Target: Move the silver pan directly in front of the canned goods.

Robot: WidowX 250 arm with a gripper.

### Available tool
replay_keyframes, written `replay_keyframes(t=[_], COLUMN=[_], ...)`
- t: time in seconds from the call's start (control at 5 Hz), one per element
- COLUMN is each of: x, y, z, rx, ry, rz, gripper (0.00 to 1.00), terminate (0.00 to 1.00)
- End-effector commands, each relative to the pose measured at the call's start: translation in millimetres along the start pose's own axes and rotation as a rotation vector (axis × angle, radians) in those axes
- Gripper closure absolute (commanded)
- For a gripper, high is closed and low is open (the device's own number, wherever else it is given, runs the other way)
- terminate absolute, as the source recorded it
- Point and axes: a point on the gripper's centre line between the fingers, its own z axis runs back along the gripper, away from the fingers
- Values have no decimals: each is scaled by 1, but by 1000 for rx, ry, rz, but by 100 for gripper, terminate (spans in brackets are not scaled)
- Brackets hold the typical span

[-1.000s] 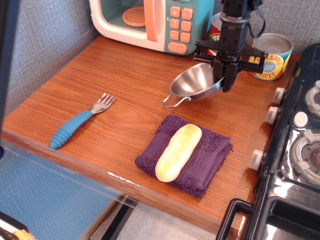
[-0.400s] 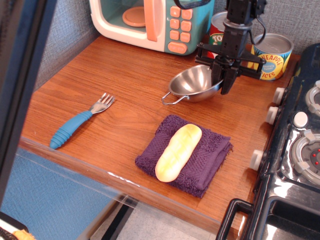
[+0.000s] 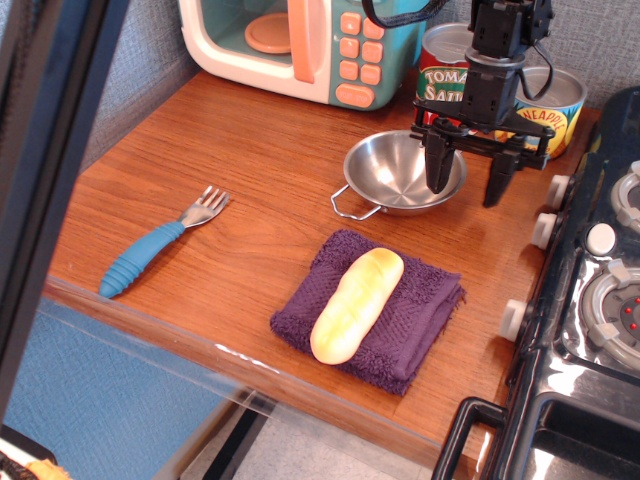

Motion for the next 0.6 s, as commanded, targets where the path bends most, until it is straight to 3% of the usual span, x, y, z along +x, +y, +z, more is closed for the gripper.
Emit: replay_keyframes(t=[0.0,0.2,0.4], x=[-21,-40,-50], y=[45,88,112], z=[109,105,83], rx=[5,3,19], ry=[-212,-204,-171], rz=[22,9,3], gripper=[0,0,0], terminate=[0,0,0])
